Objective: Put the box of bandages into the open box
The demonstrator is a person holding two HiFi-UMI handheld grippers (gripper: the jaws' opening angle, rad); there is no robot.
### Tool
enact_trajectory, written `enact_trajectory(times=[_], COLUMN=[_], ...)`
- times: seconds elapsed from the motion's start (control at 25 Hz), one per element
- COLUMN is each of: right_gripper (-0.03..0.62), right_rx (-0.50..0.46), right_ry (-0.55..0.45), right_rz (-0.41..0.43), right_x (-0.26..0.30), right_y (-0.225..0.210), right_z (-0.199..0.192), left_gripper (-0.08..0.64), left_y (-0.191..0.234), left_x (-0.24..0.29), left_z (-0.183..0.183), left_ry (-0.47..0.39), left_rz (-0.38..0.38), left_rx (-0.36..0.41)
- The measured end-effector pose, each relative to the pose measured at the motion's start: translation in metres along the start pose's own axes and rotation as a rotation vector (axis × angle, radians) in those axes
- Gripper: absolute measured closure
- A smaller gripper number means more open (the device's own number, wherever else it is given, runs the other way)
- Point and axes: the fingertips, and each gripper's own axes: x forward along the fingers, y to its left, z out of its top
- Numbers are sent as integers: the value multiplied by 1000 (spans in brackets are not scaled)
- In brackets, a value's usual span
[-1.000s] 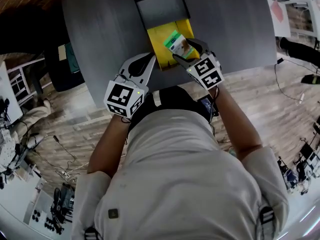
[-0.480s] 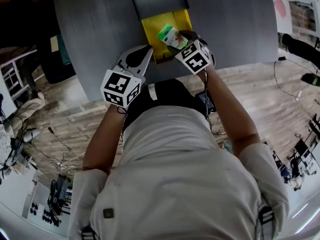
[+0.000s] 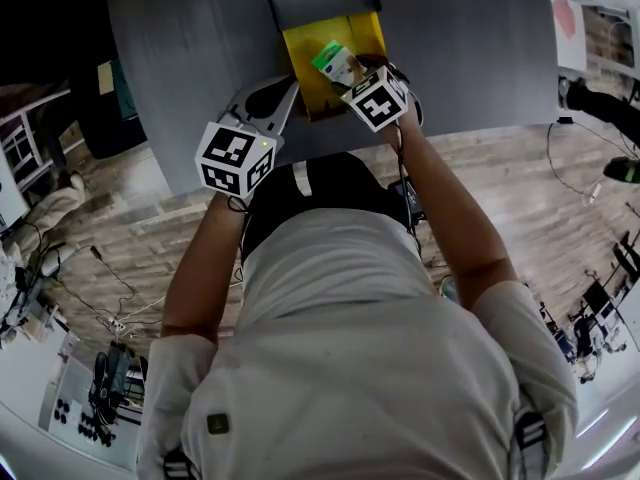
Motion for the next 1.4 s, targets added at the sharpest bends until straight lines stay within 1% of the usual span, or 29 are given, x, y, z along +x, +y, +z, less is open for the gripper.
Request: enact_trajectory(times=[0.2, 0.56, 0.72, 0.84, 0.92, 1.12, 1.16, 1.24, 1.4], right_gripper=[290, 290, 290, 290, 290, 291, 296, 339, 396], right_rx=[21, 18, 24, 22, 27, 29, 28, 23, 11], right_ry=[-21, -57, -74, -89, -112, -216, -228, -254, -337], right_rz=[-4, -23, -42, -54, -60, -91, -95, -107, -145], right_x=[-1, -8, -21, -32, -42, -75, -83, -101, -140], right_y=[0, 1, 2, 6, 9, 14, 18, 26, 43], right_z=[3, 13, 18, 23, 29, 46, 50, 59, 78], left_gripper=[545, 545, 545, 545, 545, 545, 545, 545, 545], left_y=[-1, -4, -7, -7, -6, -11, -13, -20, -34], left_x=[-1, -1, -8, -15, -22, -43, -48, -57, -83], left_z=[-6, -6, -1, 3, 6, 20, 23, 29, 45], left_ry=[0, 2, -17, -34, -46, -75, -82, -94, -128], left_rz=[2, 2, -1, 0, -1, -18, -25, -42, -70], left_rx=[-32, -21, -44, -44, -39, -12, -4, 11, 36])
